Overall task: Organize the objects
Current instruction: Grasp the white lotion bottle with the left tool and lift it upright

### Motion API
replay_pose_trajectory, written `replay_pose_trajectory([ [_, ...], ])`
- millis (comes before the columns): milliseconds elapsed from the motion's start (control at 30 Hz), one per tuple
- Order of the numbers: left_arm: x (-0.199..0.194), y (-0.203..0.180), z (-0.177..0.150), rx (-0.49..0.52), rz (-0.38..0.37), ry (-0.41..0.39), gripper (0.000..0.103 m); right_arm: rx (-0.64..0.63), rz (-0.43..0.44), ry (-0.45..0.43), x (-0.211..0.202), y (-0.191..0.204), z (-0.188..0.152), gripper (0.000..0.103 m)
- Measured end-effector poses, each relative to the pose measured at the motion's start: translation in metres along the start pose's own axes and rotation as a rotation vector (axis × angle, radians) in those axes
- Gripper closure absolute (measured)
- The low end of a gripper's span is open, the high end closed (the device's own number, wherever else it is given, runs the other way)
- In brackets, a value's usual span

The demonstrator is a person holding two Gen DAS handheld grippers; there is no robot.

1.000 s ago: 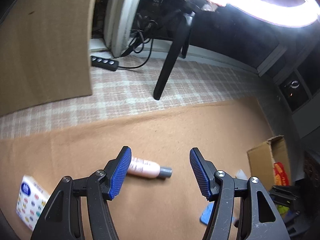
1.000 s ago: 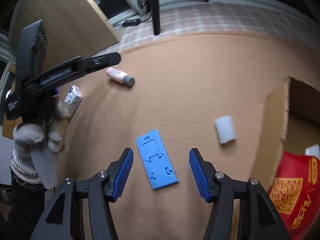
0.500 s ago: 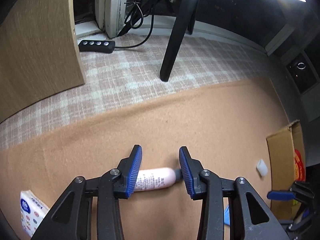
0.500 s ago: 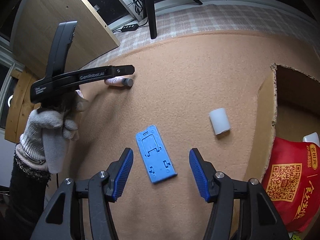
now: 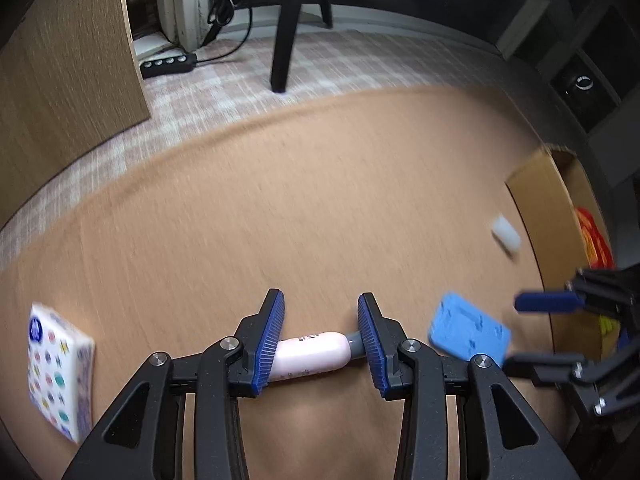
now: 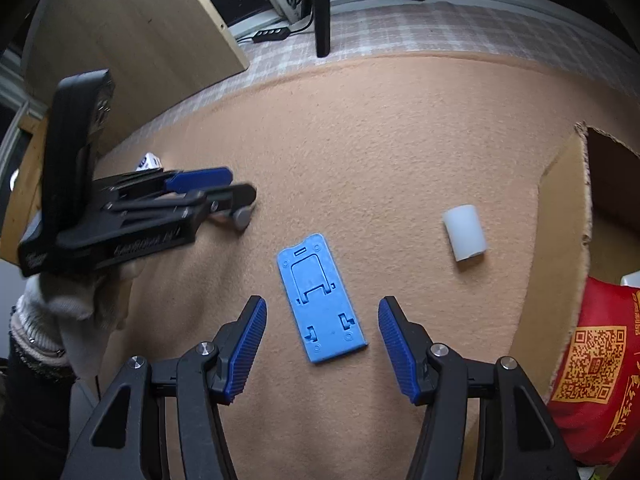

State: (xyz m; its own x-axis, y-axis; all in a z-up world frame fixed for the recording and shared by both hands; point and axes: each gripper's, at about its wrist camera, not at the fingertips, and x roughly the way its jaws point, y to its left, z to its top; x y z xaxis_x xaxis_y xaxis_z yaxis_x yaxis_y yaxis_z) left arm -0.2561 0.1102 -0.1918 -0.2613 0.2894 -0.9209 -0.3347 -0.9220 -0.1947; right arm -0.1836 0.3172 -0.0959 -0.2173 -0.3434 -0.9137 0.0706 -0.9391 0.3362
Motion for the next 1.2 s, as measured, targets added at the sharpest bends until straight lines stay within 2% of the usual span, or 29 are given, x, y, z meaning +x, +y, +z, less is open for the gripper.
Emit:
replay_pose_trajectory([
  [400,-0.027,-0.006,-0.065,-0.043,-0.056,0.019,0.062,-0.013,-0.016,0.015,0.017,0.004,0.001,0.049],
  [500,-0.044,-0.002,-0.076,-0.065,-0.054,-0.016,0.061,-0.027,-0.03,0.002,0.02,0.007,0.006,0.049],
  [567,-0.056,0.0,-0.08,-0.059,-0.013,-0.047,0.061,-0.029,-0.035,-0.001,0.021,0.008,0.008,0.049],
  [633,-0.062,0.001,-0.083,-0.03,0.009,-0.061,0.061,-0.037,-0.042,-0.002,0.022,0.009,0.01,0.049],
  [700,-0.062,-0.001,-0.085,0.001,0.012,-0.05,0.056,-0.056,-0.054,0.001,0.024,0.012,0.011,0.049],
  [767,-0.059,-0.003,-0.087,0.049,0.05,-0.037,0.048,-0.073,-0.068,0.003,0.025,0.014,0.011,0.049],
  [933,-0.05,-0.007,-0.079,0.109,0.124,-0.043,0.047,-0.093,-0.095,0.003,0.025,0.017,0.01,0.048],
  [1033,-0.045,-0.009,-0.074,0.156,0.128,-0.04,0.04,-0.12,-0.121,0.005,0.026,0.021,0.006,0.048],
  [1200,-0.031,-0.015,-0.07,0.222,0.096,0.011,0.039,-0.146,-0.142,0.011,0.026,0.025,0.001,0.048],
])
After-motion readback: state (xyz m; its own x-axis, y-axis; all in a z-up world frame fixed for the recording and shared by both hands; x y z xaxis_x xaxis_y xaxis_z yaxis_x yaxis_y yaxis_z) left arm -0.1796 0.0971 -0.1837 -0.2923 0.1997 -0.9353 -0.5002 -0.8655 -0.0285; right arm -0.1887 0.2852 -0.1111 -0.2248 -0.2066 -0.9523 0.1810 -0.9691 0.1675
